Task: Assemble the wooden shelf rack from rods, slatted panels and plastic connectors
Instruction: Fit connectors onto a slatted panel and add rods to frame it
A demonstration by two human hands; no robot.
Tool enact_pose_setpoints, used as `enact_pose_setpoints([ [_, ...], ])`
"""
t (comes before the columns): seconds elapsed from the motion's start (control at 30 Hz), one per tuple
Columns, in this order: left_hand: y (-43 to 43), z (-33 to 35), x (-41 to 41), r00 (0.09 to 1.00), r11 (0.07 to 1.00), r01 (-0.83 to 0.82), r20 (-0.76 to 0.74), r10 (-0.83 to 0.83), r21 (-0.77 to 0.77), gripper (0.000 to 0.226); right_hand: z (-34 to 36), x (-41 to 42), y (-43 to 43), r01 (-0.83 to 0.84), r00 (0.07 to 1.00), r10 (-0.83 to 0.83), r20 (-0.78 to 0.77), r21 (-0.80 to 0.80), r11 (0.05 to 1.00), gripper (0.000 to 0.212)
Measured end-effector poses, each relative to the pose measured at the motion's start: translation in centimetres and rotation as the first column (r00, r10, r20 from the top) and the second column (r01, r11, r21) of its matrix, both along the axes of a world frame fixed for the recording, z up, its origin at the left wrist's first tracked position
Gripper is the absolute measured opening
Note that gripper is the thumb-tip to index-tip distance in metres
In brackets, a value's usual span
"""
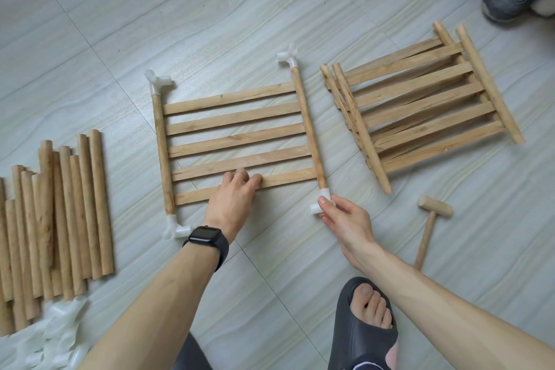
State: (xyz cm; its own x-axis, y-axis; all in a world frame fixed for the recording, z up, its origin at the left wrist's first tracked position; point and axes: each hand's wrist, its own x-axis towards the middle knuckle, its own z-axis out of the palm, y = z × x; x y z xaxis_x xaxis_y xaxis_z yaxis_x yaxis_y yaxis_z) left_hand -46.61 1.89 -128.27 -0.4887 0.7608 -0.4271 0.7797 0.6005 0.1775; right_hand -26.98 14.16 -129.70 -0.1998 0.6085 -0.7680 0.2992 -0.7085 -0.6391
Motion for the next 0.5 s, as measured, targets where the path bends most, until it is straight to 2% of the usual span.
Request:
enact_pose_setpoints([
  [0.1,-0.3,0.1,-0.1,1.000,1.000,0.018,-0.009,-0.018,-0.008,0.042,0.4,0.4,-0.1,-0.239,0.963,0.212,0.166,0.168,0.956,0.015],
  [0.17,-0.5,0.0,0.0,0.999,1.000,0.027,-0.025,-0.027,-0.012,0.043,0.6,0.5,0.0,-0.300,0.942,0.259,0.212,0.190,0.935,0.005],
  [0.23,-0.6,-0.2,0.1,0.999,0.999,0.031,-0.034,-0.032,-0.017,0.043,0.8,0.3,0.5,-0.181,0.982,0.175,0.074,0.083,0.980,0.011],
  [0.3,-0.6,-0.3,0.0,0.998,0.999,0.041,-0.036,-0.042,-0.018,0.040,0.8,0.3,1.2,-0.048,0.998,0.044,-0.053,-0.088,0.995,0.034],
  [0.4,-0.7,-0.2,-0.2,0.997,0.998,0.071,-0.021,-0.071,0.000,0.037,0.9,0.7,2.3,-0.064,0.993,0.041,-0.111,-0.209,0.976,0.045],
  [0.5,-0.8,-0.1,-0.3,0.996,0.996,0.092,-0.019,-0.092,0.001,0.039,0.9,0.8,2.6,-0.096,0.991,0.076,-0.109,-0.192,0.977,0.045],
])
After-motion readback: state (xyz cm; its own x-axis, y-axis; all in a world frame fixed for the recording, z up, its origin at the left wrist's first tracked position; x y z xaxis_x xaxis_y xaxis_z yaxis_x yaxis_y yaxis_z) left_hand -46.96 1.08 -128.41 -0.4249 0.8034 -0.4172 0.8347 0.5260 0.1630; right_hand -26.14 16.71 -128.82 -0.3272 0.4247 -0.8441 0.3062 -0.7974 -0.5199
